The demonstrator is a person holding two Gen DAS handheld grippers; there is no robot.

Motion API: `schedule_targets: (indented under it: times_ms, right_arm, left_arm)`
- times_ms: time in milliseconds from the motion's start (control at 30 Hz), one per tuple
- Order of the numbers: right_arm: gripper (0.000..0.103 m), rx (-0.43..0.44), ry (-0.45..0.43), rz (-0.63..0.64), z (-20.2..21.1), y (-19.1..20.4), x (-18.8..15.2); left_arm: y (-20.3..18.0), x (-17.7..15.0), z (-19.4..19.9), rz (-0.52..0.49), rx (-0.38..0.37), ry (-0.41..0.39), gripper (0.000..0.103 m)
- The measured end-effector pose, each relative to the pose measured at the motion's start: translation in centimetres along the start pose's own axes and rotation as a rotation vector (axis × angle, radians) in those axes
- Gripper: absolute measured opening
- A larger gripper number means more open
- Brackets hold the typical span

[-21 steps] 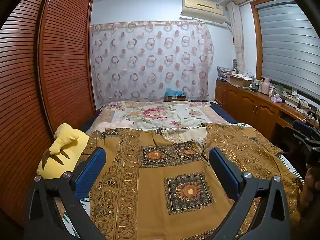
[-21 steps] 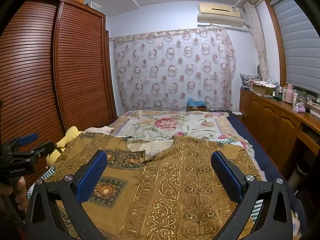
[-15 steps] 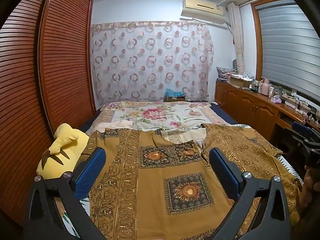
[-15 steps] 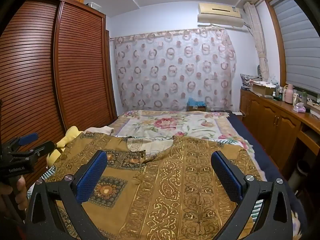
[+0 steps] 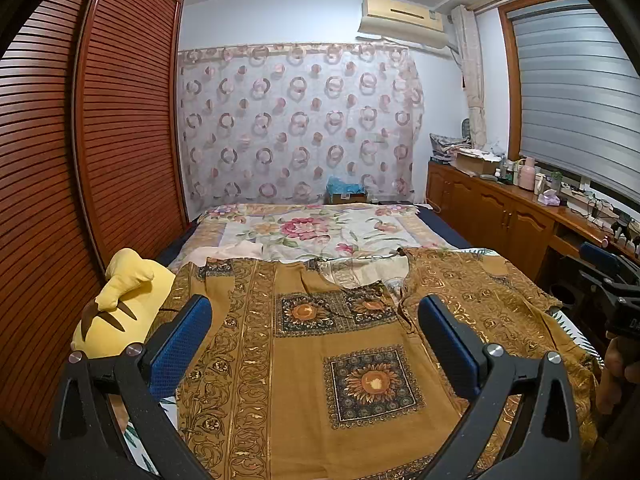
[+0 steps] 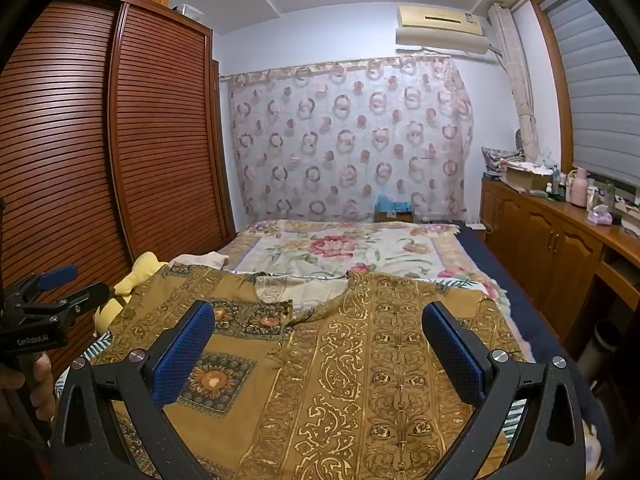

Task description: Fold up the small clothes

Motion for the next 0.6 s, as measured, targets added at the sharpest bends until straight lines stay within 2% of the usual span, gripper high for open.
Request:
schedule_targets:
  times_ms: [600]
  right_arm:
    - [0.103, 0.000, 0.003, -0.001, -0.16, -0.13, -0.01]
  left_arm:
    - [0.04, 0.05, 0.11, 0.002, -0.003, -0.002, 0.103]
Point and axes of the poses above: each gripper's, at about its wrist camera, not at the fingertips, and z roughly against the way its jaws point, y to its left, x to its top, the point moved 9 cm from there along -z, roughly the way its jaws point, and after that the axes turned 5 degrees about x, right-handed, at the moved point
